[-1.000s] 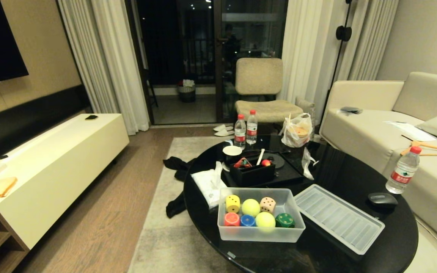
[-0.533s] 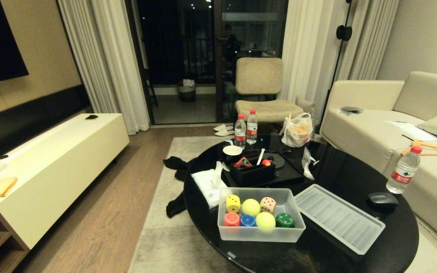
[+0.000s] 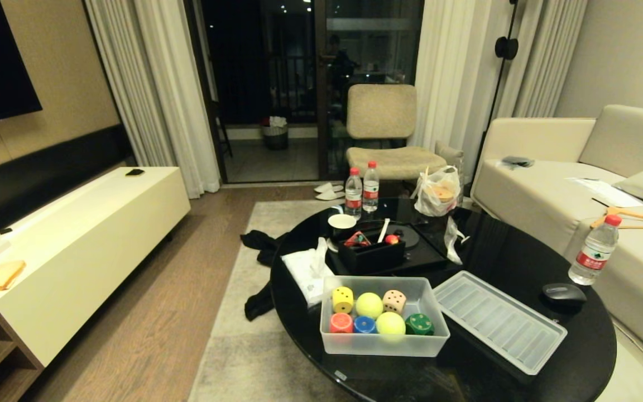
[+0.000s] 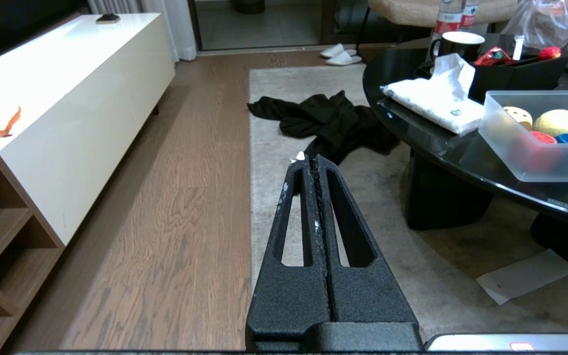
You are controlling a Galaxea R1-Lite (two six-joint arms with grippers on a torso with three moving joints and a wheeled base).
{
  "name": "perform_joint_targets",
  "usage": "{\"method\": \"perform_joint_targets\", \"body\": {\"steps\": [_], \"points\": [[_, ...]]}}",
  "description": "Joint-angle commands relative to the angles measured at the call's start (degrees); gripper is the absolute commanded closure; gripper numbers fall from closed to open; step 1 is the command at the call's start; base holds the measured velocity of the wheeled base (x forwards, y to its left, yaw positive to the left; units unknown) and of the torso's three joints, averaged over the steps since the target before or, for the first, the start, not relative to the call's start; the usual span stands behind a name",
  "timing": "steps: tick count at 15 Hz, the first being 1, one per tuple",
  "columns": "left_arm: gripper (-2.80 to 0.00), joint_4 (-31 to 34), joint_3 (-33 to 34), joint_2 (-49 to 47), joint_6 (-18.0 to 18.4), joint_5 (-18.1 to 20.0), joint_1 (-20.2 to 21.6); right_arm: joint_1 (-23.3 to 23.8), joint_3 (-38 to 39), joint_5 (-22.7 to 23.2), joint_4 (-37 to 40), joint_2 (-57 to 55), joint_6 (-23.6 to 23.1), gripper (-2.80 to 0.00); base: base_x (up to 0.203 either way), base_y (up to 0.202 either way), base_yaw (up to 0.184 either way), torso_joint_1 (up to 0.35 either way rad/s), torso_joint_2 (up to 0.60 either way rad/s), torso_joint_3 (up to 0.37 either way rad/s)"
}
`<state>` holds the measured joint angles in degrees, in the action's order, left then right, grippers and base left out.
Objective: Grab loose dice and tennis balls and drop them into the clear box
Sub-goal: Close the lid
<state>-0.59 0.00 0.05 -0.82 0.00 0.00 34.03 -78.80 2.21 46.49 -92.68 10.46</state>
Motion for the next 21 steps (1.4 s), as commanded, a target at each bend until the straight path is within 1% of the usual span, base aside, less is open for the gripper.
{"method": "perform_joint_targets", "body": {"steps": [1, 4, 5, 6, 8, 10, 11, 12, 14, 18, 21], "points": [[0.0, -0.02, 0.18, -0.05, -0.05, -0.09, 0.0, 0.51, 1.48, 0.95, 0.14, -4.05, 1.59, 0.0, 0.0, 0.0, 0.0, 0.0, 0.0, 0.0], [0.0, -0.02, 0.18, -0.05, -0.02, 0.0, 0.0, 0.51, 2.09, 1.52, -0.22, -5.97, 3.99, 0.0, 0.0, 0.0, 0.0, 0.0, 0.0, 0.0], [0.0, -0.02, 0.18, -0.05, -0.06, 0.0, 0.0, 0.51, 2.41, 2.18, -1.39, -6.23, 6.33, 0.0, 0.0, 0.0, 0.0, 0.0, 0.0, 0.0], [0.0, -0.02, 0.18, -0.05, -0.05, -0.07, 0.0, 0.51, 2.57, 3.41, -1.88, -7.04, 7.09, 0.0, 0.0, 0.0, 0.0, 0.0, 0.0, 0.0], [0.0, -0.02, 0.18, -0.05, -0.02, 0.0, 0.0, 0.51, 2.82, 4.85, -1.93, -9.1, 7.43, 0.0, 0.0, 0.0, 0.0, 0.0, 0.0, 0.0], [0.0, -0.02, 0.18, -0.05, -0.03, 0.0, 0.0, 0.44, 2.88, 7.74, -2.02, -11.19, 7.55, 0.0, 0.0, 0.0, 0.0, 0.0, 0.0, 0.0], [0.0, -0.02, 0.18, -0.05, 0.0, -0.07, 0.0, 0.41, 2.68, 8.03, -2.22, -12.5, 7.51, 0.0, 0.0, 0.0, 0.0, 0.0, 0.0, 0.0], [0.0, -0.02, 0.18, -0.05, 0.02, 0.0, 0.0, 0.42, 2.49, 8.04, -3.64, -13.99, 7.47, -2.8, 0.0, 0.0, 0.0, 0.0, 0.0, 0.0], [0.0, -0.02, 0.18, -0.05, -0.06, 0.0, 0.0, 0.45, 1.88, 8.12, -7.32, -16.27, 7.41, -2.8, 0.0, 0.0, 0.0, 0.0, 0.0, 0.0], [0.0, -0.02, 0.18, -0.05, -0.02, -0.04, 0.0, 0.01, -3.38, 8.52, -7.57, -21.15, 7.61, -2.8, 0.0, 0.0, 0.0, 0.0, 0.0, 0.0], [0.0, -0.02, 0.18, -0.05, 0.01, -0.04, 0.0, -0.01, -3.48, 8.43, -7.55, -24.1, 7.91, -2.8, 0.0, 0.0, 0.0, 0.0, 0.0, 0.0]]}}
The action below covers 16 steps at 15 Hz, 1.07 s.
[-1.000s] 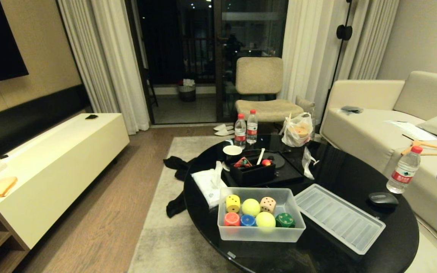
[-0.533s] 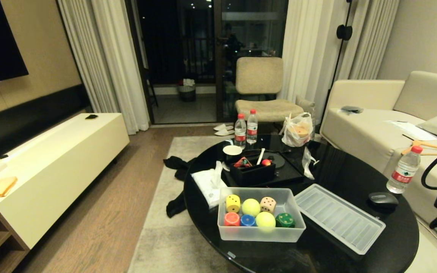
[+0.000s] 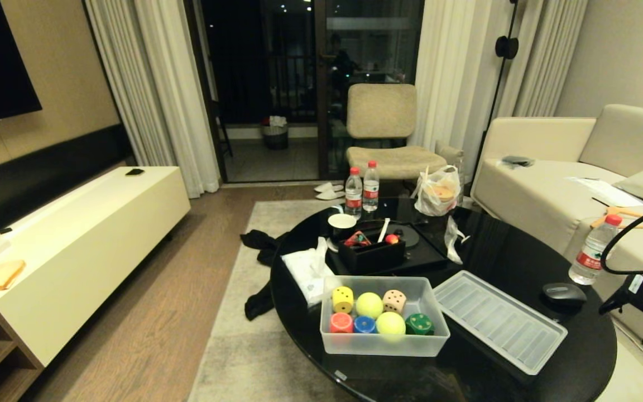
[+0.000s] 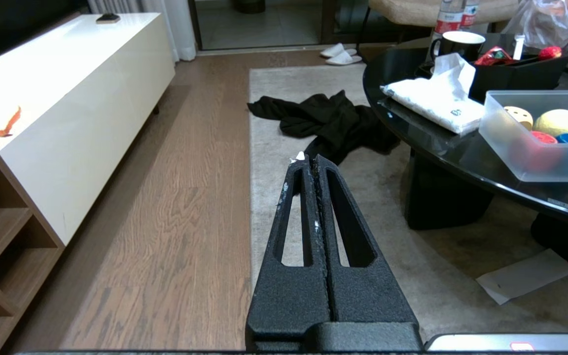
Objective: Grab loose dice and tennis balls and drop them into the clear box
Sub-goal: Close the lid
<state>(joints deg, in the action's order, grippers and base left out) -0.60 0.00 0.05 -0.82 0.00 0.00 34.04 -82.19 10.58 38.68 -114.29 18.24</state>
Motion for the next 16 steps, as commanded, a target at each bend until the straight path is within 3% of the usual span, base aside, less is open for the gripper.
{"method": "perform_joint_targets", "body": {"steps": [1, 7, 14, 16], "points": [[0.0, -0.02, 0.18, -0.05, -0.04, 0.0, 0.0, -0.02, 0.12, 0.03, 0.26, -3.54, 0.13, -2.8, 0.0, 0.0, 0.0, 0.0, 0.0, 0.0], [0.0, -0.02, 0.18, -0.05, 0.02, 0.0, 0.0, -1.8, -0.08, -0.76, -0.48, -7.0, 0.03, -2.8, 0.0, 0.0, 0.0, 0.0, 0.0, 0.0], [0.0, -0.02, 0.18, -0.05, -0.04, 0.0, 0.0, -4.35, -0.08, -8.39, -5.45, -9.65, 0.24, -2.8, 0.0, 0.0, 0.0, 0.0, 0.0, 0.0], [0.0, -0.02, 0.18, -0.05, 0.01, 0.0, 0.0, -5.87, -0.16, -8.87, -5.52, -11.05, 3.21, -2.8, 0.0, 0.0, 0.0, 0.0, 0.0, 0.0]]}}
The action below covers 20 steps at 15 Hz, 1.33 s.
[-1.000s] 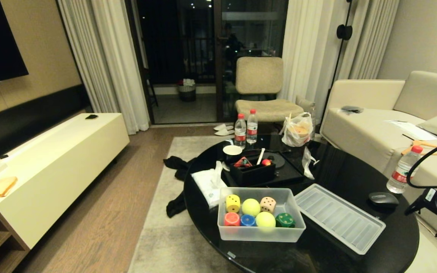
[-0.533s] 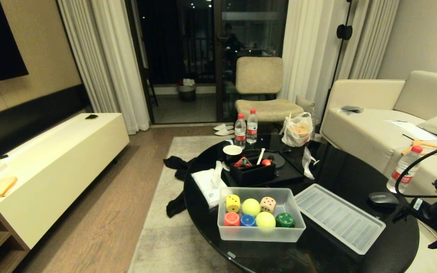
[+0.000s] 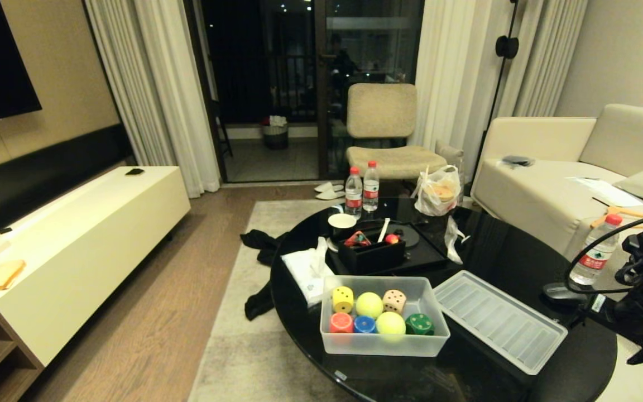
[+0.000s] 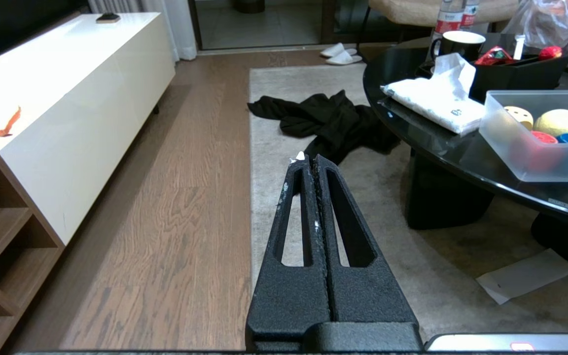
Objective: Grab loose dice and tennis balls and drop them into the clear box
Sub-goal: Close the lid
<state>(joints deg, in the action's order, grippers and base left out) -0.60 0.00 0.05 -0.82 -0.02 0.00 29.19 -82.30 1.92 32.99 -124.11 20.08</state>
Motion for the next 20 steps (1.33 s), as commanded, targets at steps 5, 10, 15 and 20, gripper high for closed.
{"method": "perform_joint_targets", "body": {"steps": [5, 10, 15, 20], "points": [[0.0, -0.02, 0.18, -0.05, 0.02, 0.02, 0.0, -1.91, -0.01, -2.17, -3.87, -3.56, 2.16, -2.8, 0.0, 0.0, 0.0, 0.0, 0.0, 0.0], [0.0, -0.01, 0.18, -0.05, 0.02, 0.01, 0.0, -2.39, -0.39, -3.41, -6.23, -7.65, 2.34, -2.8, 0.0, 0.0, 0.0, 0.0, 0.0, 0.0], [0.0, -0.02, 0.18, -0.05, -0.06, 0.02, 0.0, -4.72, -1.34, -4.1, -7.24, -8.25, 3.65, -2.8, 0.0, 0.0, 0.0, 0.0, 0.0, 0.0], [0.0, -0.02, 0.18, -0.05, -0.06, 0.02, 0.0, -5.63, -2.71, -5.91, -7.24, -10.74, 4.35, -2.8, 0.0, 0.0, 0.0, 0.0, 0.0, 0.0]]}}
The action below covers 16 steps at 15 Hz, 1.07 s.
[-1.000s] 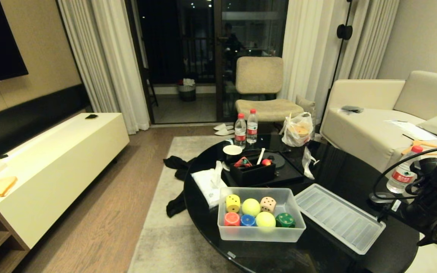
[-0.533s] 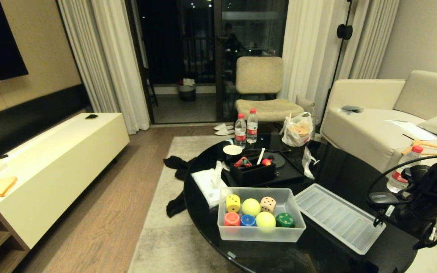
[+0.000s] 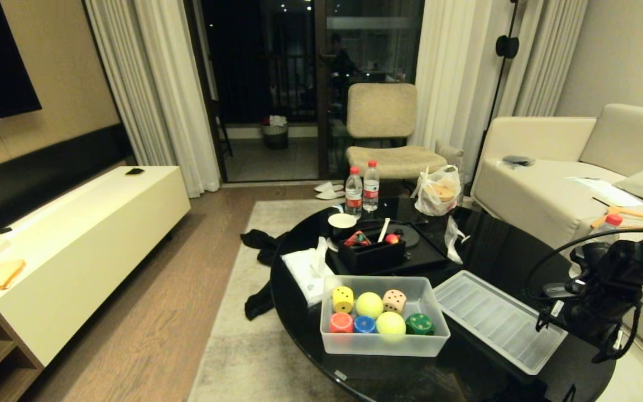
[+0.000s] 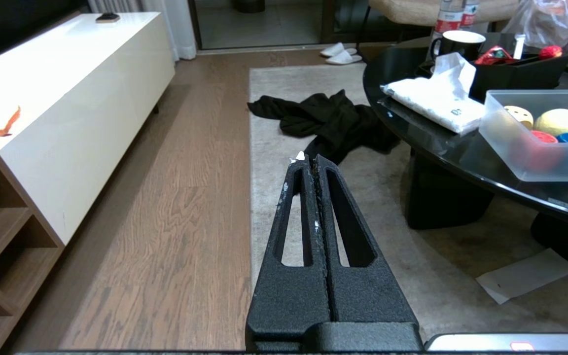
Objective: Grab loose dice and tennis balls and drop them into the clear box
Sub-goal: Close the lid
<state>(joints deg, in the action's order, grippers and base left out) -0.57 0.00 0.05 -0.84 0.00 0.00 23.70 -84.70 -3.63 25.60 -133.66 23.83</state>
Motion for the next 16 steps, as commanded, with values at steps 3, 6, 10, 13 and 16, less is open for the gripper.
{"method": "perform_joint_targets", "body": {"steps": [3, 6, 10, 13, 16], "points": [[0.0, -0.04, 0.18, -0.05, 0.05, 0.0, 0.0, -0.58, -0.73, -0.57, 0.15, -1.96, 1.83, -2.8, 0.0, 0.0, 0.0, 0.0, 0.0, 0.0], [0.0, -0.04, 0.18, -0.05, -0.04, 0.0, 0.0, -0.85, -0.55, -0.67, 0.15, -2.22, 1.83, -2.8, 0.0, 0.0, 0.0, 0.0, 0.0, 0.0], [0.0, -0.04, 0.18, -0.05, 0.05, 0.0, 0.0, -0.76, -0.2, -0.64, 0.15, -3.33, 2.0, -2.8, 0.0, 0.0, 0.0, 0.0, 0.0, 0.0], [0.0, -0.04, 0.18, -0.05, -0.04, 0.0, 0.0, -0.84, -0.29, -0.59, 0.06, -3.98, 2.01, -2.8, 0.0, 0.0, 0.0, 0.0, 0.0, 0.0], [0.0, -0.04, 0.18, -0.05, -0.04, -0.08, 0.0, -0.76, -0.31, -0.65, -0.05, -4.5, 2.03, -2.8, 0.0, 0.0, 0.0, 0.0, 0.0, 0.0]]}}
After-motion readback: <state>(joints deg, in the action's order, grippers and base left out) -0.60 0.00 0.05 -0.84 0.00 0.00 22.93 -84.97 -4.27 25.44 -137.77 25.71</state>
